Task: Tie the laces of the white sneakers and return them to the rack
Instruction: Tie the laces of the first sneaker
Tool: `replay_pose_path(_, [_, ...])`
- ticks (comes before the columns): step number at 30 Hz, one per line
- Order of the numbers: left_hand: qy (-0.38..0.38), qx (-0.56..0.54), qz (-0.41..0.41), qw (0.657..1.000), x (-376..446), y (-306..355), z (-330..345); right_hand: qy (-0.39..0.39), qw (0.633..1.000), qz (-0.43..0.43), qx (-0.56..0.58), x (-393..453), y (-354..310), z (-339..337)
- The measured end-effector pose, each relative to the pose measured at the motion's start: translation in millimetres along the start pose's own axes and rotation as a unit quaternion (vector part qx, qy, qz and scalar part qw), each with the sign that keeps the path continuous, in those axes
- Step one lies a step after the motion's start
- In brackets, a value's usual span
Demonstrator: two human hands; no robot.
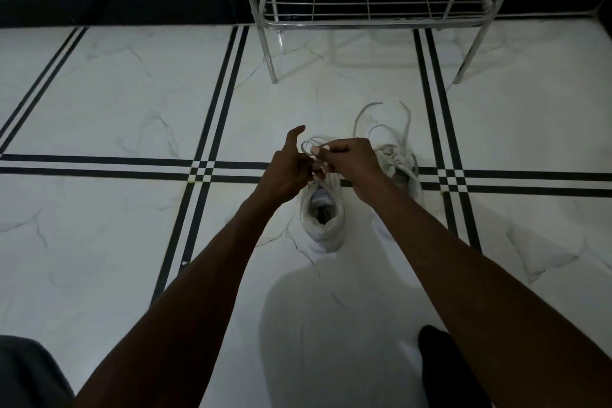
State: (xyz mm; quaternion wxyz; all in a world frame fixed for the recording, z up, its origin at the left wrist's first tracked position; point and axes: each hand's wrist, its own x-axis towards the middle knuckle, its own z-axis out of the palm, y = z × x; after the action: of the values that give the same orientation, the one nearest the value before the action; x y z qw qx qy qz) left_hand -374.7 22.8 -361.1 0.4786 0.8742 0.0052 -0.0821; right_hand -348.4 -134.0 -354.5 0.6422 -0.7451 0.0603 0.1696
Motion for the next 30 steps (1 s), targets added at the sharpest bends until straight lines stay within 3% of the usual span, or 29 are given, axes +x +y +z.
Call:
replay_pose_path(3, [-0.002, -0.116, -0.058, 0.992, -3, -11, -4, -0.035, 0.987, 0.039, 0.154, 1, 4, -1])
replay_pose_path(5, [-0.013, -0.189, -0.092, 0.978, -4, -19, -9, -0.094, 0.981, 0.042, 0.164, -2, 6, -7])
replay_pose_path(7, [-0.016, -0.225, -0.115, 0.967, -2, -26, -13, -0.144, 0.987, 0.016, 0.07, -6, 2, -14])
replay_pose_path(9, [-0.013, -0.236, -0.127, 0.963, 2, -27, -13, -0.144, 0.984, -0.032, -0.104, -4, -6, -20])
replay_pose_path(12, [0.002, -0.234, -0.123, 0.964, 2, -16, -10, -0.097, 0.912, -0.156, -0.367, 4, -15, -17])
replay_pose_path(14, [0.017, -0.228, -0.118, 0.966, 1, -13, -9, -0.055, 0.887, -0.207, -0.409, 7, -15, -10])
replay_pose_path(19, [-0.012, -0.253, -0.097, 0.963, -2, -11, -11, 0.083, 0.931, -0.19, -0.301, 4, -1, -3])
replay_pose_path(22, [-0.034, -0.257, -0.066, 0.963, -4, -6, -9, 0.085, 0.975, -0.108, -0.173, 1, -2, -3])
replay_pose_path(26, [0.021, -0.154, -0.026, 0.988, -3, -10, -8, 0.065, 0.994, -0.009, -0.082, -4, -4, -9])
replay_pose_path(30, [0.115, -0.111, -0.065, 0.985, -15, -26, -10, 0.09, 0.991, 0.059, -0.085, -12, 1, -29])
